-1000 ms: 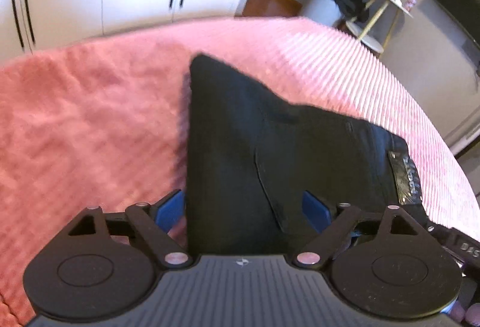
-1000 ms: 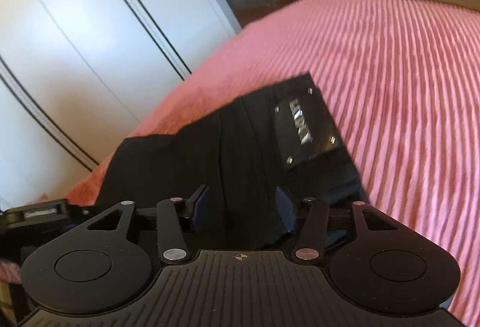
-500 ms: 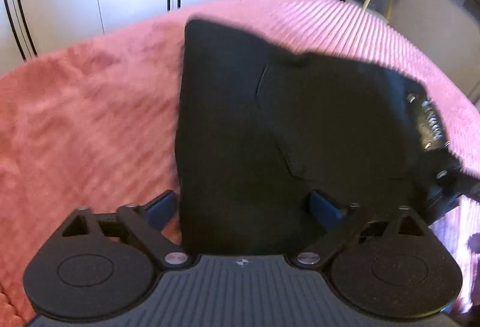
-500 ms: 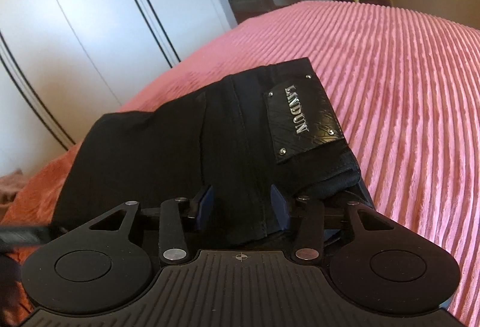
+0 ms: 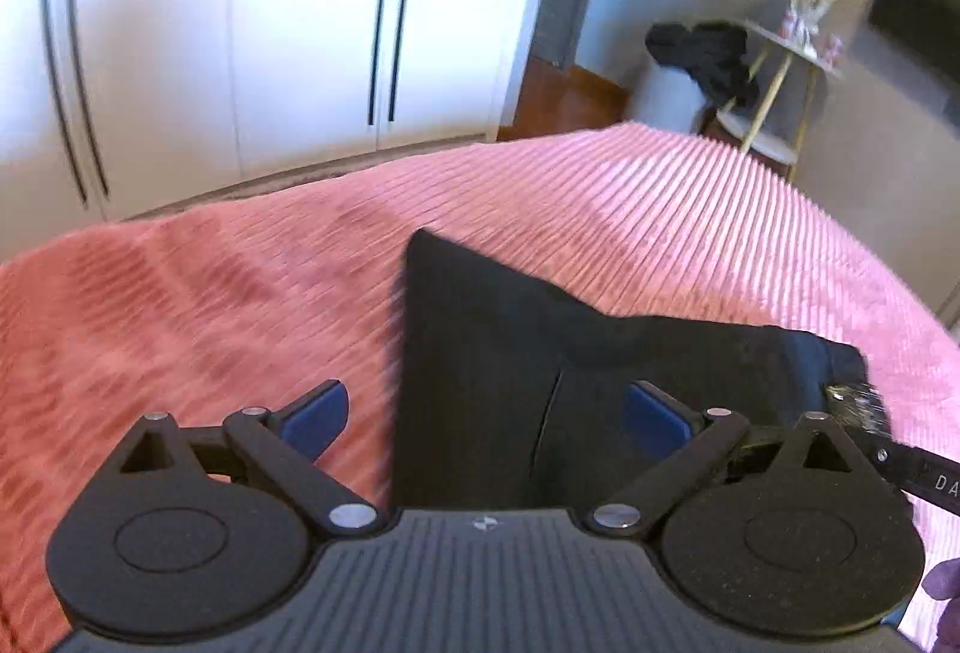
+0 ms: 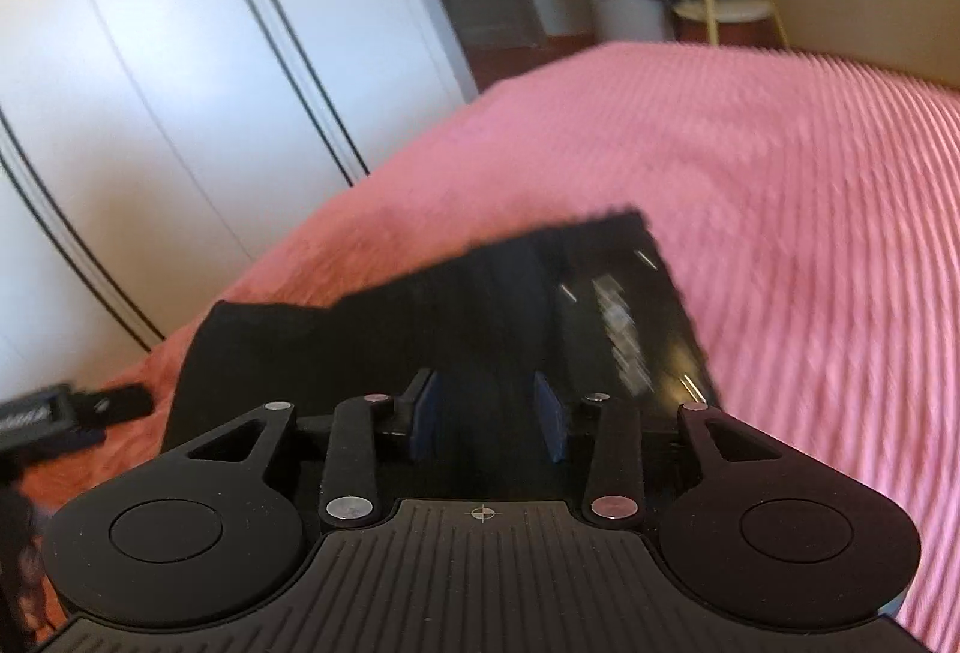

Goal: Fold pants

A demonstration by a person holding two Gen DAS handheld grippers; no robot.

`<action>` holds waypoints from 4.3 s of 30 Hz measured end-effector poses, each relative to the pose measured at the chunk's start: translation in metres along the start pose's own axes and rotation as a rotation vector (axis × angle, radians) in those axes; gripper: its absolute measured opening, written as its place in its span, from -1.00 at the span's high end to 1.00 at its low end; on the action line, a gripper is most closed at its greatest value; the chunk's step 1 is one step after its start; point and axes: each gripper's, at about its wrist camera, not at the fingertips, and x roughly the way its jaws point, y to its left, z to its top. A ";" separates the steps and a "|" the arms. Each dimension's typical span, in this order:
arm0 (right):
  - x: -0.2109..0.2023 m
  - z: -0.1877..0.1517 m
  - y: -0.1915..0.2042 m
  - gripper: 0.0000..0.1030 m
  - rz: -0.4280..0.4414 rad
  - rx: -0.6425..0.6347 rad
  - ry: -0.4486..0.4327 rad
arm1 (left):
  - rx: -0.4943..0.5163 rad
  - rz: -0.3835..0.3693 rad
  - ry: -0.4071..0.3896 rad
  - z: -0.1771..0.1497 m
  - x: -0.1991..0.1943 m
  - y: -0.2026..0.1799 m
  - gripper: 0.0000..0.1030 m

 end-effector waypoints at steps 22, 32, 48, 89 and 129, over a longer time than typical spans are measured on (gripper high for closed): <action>-0.032 -0.067 0.021 -0.08 -0.181 -0.371 0.047 | -0.068 -0.040 0.146 -0.085 -0.022 0.015 -0.92; -0.035 -0.079 0.014 -0.35 -0.240 -0.326 0.113 | -0.080 -0.004 0.160 -0.119 -0.039 0.020 -0.93; -0.037 -0.091 0.012 -0.63 -0.272 -0.302 0.057 | -0.166 -0.020 0.167 -0.132 -0.039 0.033 -0.93; -0.129 -0.132 0.052 -1.00 -0.297 -0.212 0.055 | 0.117 0.112 0.058 -0.166 -0.125 -0.024 -0.92; -0.132 -0.133 0.052 -1.00 -0.286 -0.199 0.055 | 0.136 0.110 0.071 -0.168 -0.124 -0.027 -0.92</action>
